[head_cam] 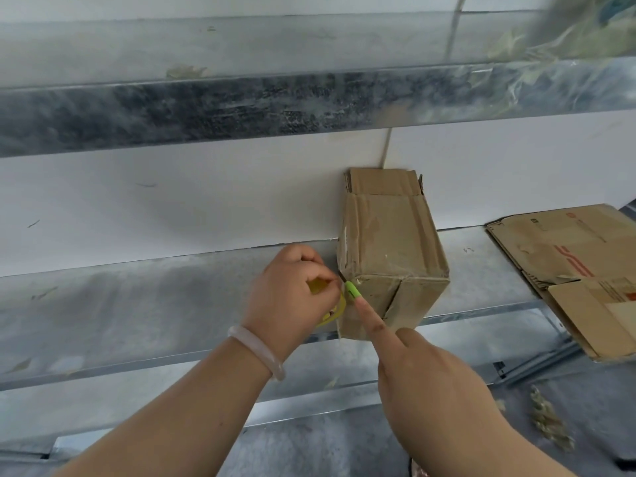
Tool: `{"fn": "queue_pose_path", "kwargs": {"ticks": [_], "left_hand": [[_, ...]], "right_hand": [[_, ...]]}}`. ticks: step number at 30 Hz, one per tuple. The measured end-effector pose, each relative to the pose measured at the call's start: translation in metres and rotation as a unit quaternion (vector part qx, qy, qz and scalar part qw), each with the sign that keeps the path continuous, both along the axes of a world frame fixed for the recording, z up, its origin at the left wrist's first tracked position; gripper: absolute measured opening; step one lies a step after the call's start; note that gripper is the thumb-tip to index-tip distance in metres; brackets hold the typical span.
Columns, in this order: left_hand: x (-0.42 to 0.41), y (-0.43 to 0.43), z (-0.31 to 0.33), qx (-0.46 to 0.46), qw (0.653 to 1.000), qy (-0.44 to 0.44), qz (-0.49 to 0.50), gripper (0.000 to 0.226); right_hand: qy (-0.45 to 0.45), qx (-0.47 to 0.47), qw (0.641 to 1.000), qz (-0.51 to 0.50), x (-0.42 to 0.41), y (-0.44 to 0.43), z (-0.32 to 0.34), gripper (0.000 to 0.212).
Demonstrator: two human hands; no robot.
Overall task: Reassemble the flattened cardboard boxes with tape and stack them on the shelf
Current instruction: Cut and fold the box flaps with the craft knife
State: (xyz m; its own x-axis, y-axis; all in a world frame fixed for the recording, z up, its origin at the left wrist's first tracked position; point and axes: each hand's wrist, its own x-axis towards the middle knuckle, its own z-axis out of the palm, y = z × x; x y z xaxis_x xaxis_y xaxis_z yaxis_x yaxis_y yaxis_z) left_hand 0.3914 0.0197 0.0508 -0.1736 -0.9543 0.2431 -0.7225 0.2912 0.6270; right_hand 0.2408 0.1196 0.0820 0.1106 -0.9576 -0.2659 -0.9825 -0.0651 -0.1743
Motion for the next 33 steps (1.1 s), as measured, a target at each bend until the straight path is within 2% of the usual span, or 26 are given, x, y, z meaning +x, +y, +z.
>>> {"fn": "queue_pose_path", "kwargs": {"ticks": [11, 25, 27, 31, 33], "left_hand": [[0.000, -0.002, -0.004, 0.022, 0.999, 0.026, 0.005, 0.006], [0.005, -0.001, -0.007, 0.020, 0.996, 0.078, 0.034, 0.013], [0.012, -0.007, -0.007, 0.012, 0.996, 0.067, 0.051, 0.013], [0.031, -0.023, -0.020, -0.001, 0.998, 0.031, 0.062, 0.009], [0.037, -0.025, -0.030, -0.014, 0.998, 0.009, 0.059, 0.007]], "right_hand": [[-0.006, -0.033, 0.999, -0.004, 0.002, -0.008, 0.001, 0.091], [-0.002, -0.012, 1.000, 0.013, -0.003, -0.016, -0.004, 0.086], [-0.030, -0.010, 0.999, 0.011, -0.005, -0.016, -0.005, 0.086], [-0.080, -0.101, 0.991, 0.034, -0.012, -0.009, -0.014, 0.100], [-0.103, -0.173, 0.978, 0.046, -0.026, -0.004, -0.024, 0.093]]}}
